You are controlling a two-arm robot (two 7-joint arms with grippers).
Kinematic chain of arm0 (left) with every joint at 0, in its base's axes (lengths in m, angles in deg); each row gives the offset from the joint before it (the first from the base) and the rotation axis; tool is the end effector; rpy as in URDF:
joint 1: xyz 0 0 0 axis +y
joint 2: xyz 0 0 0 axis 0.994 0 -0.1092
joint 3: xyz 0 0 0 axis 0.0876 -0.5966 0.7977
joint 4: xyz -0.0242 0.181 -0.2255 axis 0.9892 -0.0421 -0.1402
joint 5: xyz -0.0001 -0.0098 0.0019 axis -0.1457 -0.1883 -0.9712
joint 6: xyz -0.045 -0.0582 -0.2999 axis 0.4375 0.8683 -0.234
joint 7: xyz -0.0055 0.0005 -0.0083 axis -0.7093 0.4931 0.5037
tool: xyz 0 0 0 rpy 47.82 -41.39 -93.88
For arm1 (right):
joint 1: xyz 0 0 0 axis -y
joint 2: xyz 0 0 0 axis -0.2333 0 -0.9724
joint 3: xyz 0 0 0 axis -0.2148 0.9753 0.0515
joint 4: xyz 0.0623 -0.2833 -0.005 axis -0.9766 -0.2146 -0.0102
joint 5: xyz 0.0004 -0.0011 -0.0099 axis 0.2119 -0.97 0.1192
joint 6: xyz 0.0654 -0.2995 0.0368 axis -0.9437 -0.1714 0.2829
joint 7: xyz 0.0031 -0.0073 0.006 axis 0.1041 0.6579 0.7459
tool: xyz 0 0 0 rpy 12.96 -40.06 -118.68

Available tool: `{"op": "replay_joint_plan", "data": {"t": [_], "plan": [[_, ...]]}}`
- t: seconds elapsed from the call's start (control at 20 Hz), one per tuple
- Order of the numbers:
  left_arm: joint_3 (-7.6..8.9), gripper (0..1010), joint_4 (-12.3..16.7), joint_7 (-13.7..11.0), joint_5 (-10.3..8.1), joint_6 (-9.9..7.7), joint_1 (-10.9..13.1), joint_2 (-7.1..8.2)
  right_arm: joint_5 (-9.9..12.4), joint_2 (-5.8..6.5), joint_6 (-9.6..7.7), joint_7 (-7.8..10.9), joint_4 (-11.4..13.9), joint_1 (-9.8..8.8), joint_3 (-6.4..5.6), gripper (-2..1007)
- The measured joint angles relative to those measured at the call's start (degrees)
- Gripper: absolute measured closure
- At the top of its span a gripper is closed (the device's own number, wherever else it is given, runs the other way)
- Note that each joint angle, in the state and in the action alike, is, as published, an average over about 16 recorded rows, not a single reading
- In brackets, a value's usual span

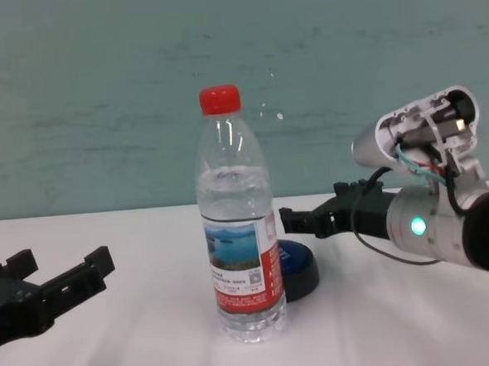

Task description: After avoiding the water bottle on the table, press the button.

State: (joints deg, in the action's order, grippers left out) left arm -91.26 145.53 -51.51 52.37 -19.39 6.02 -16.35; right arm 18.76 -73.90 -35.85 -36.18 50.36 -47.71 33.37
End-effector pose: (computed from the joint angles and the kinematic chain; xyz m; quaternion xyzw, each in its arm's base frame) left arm 0.2659 0.0655 -0.3103 0.0274 -0.0572 0.5366 0.8415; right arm 0.4548 0.0676 -0.2778 -0.1093 -0.0215 -0.5054 0.8557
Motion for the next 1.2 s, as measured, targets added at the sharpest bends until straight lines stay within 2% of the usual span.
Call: {"op": "replay_joint_plan", "data": {"t": [0.6, 1.2], "plan": [[0.0, 0, 0.0, 0.0, 0.0, 0.0, 0.0, 0.0, -1.4, 1.38, -1.77, -2.08, 8.7, -4.63, -0.8, 1], [0.0, 0, 0.0, 0.0, 0.0, 0.0, 0.0, 0.0, -3.0, 2.25, -3.04, -4.61, 17.6, -11.76, -2.58, 1]]}}
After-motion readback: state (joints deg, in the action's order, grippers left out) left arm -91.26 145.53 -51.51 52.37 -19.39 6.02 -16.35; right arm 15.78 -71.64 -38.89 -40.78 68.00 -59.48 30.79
